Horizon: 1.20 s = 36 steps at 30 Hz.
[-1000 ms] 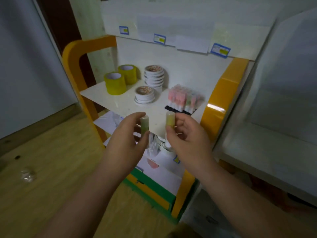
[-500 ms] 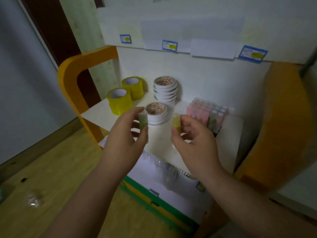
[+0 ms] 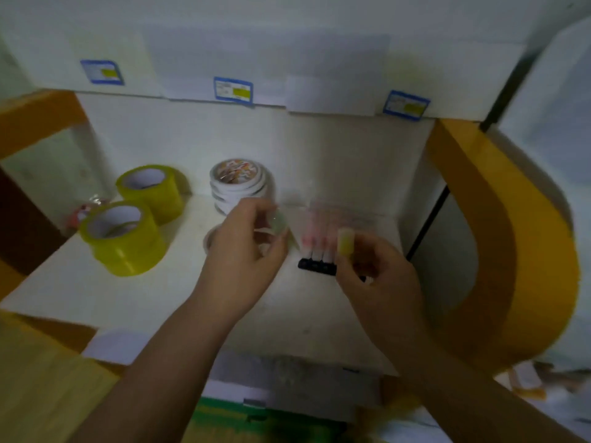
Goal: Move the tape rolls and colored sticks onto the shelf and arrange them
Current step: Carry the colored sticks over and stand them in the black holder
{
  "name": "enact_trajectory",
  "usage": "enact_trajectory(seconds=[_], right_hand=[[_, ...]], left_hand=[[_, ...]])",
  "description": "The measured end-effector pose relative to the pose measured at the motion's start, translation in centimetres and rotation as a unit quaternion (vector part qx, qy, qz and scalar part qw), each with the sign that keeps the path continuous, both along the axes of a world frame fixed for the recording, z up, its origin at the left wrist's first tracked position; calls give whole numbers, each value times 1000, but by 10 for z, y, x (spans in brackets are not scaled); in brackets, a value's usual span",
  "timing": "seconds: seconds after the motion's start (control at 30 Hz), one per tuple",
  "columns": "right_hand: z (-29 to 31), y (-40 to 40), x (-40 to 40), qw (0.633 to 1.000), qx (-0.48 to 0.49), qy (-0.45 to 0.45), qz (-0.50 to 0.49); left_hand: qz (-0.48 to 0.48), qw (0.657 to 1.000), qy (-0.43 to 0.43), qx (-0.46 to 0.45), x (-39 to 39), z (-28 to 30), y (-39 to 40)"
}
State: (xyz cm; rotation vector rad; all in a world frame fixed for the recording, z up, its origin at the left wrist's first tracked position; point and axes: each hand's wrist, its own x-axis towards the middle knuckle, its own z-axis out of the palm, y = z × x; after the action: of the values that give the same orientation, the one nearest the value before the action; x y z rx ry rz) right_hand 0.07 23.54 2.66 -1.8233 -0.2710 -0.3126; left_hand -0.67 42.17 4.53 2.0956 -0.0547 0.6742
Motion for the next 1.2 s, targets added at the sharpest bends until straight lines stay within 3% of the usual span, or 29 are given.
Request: enact_trajectory(seconds=[0.27, 0.4, 0.47, 0.53, 0.8, 1.07, 1.2], right_hand=[[1, -16, -3, 992, 7, 5, -127], [-6, -24, -12, 987, 12, 18, -160], [-10, -27, -15, 985, 15, 28, -171], [-12, -30, -17, 983, 13, 27, -183], [-15, -33, -8, 976, -20, 50, -211], [-30, -27, 15, 973, -47, 48, -220], [-44, -23, 37, 969, -75, 65, -227]], left_hand=[[-202, 977, -13, 60, 77, -1, -33], [-246, 962, 68, 93, 104, 3, -57], [-275, 945, 107, 142, 110, -3, -62], [-303, 924, 46, 230, 116, -16, -61], [-279, 879, -162, 350, 133, -45, -53], [-271, 886, -173, 335, 127, -52, -53], [-275, 890, -139, 337, 130, -48, -55]])
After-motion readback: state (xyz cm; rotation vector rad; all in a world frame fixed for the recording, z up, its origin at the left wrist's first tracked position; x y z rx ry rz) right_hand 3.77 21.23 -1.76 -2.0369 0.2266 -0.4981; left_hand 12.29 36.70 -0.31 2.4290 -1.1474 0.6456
